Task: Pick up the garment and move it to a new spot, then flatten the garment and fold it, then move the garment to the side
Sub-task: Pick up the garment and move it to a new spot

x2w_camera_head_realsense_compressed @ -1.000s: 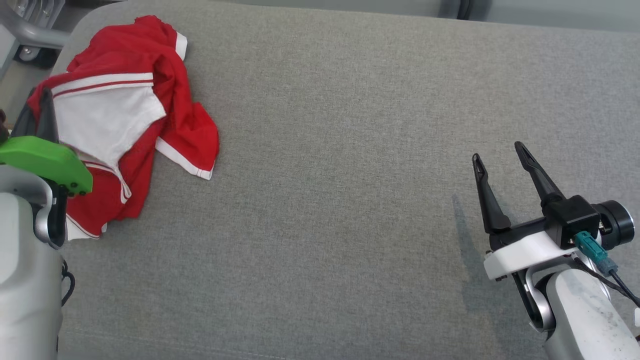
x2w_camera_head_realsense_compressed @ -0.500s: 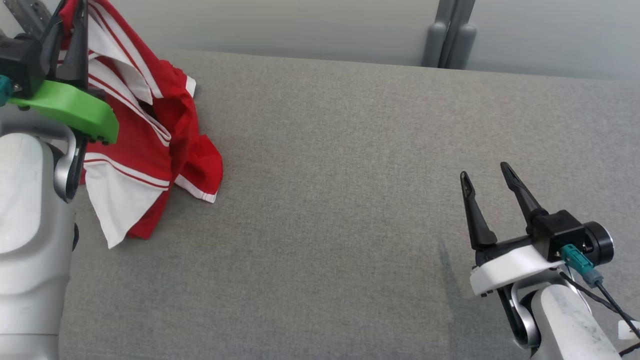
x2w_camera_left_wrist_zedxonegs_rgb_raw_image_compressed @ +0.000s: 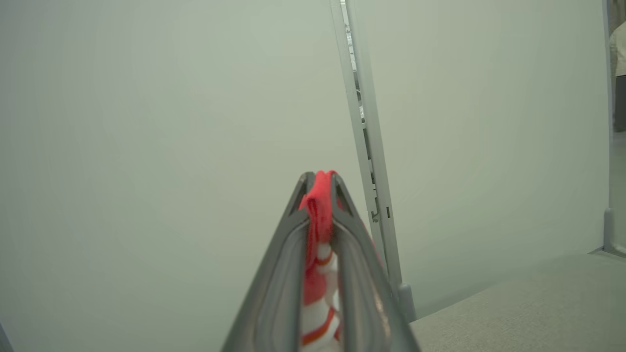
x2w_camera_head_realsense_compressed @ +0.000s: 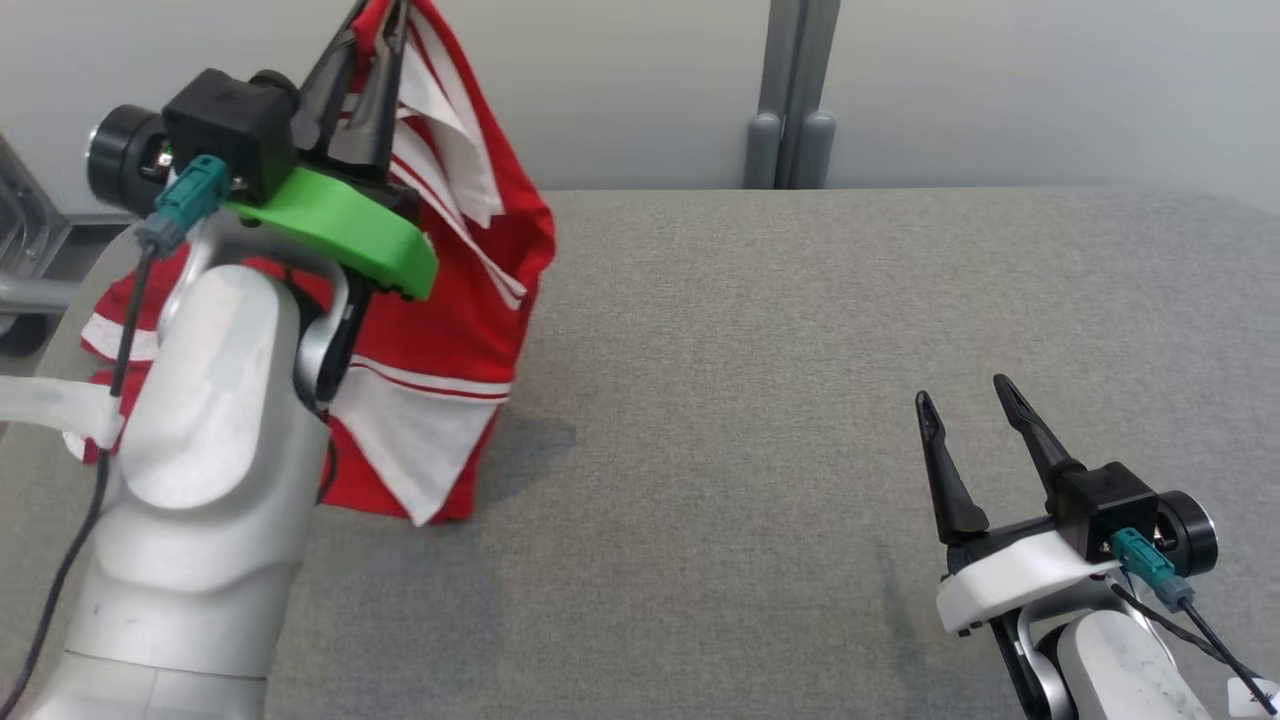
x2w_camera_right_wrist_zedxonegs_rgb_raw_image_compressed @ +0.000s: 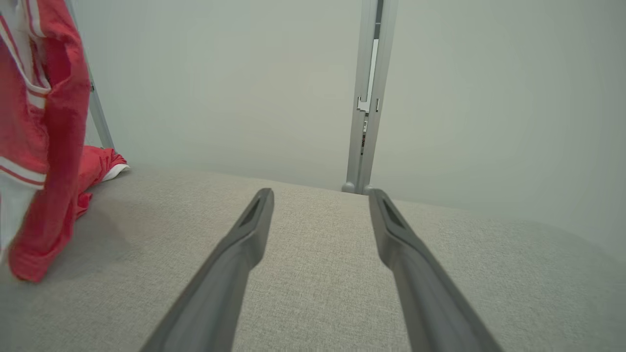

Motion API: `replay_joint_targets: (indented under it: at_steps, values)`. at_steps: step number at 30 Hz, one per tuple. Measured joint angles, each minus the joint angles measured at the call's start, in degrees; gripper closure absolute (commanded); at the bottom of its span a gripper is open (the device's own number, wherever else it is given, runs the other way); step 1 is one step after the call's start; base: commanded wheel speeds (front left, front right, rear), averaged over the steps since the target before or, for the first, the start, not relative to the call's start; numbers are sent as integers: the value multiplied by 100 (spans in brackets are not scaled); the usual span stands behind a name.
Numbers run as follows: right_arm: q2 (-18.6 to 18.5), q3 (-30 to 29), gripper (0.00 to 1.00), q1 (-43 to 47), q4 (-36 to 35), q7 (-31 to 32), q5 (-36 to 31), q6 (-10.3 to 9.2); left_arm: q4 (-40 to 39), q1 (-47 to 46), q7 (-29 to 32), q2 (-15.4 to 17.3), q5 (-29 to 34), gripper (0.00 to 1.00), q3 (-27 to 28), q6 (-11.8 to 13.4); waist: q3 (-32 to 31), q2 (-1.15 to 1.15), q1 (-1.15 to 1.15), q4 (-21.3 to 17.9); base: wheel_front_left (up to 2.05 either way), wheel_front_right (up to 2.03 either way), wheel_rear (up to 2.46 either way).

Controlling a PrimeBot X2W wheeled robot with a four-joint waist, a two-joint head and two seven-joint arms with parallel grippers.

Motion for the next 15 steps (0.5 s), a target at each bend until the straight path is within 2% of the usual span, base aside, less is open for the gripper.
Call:
replay_joint_targets:
  at_steps: [3, 6, 15]
  values:
    - [3, 26, 0, 9, -20, 0, -3, -1, -189, 81, 55, -326, -191, 100, -189, -21, -44, 0, 0, -244, 0, 0, 0]
    - [4, 38, 0, 14, -36, 0, -4, -1, -220, 225, 172, -498, -275, 100, -470, -22, -48, 0, 0, -435, 0, 0, 0]
    - [7, 121, 0, 16, -148, 0, -32, 1, -24, 548, 453, -491, -400, 100, -1386, -24, 84, 0, 0, -1046, 0, 0, 0]
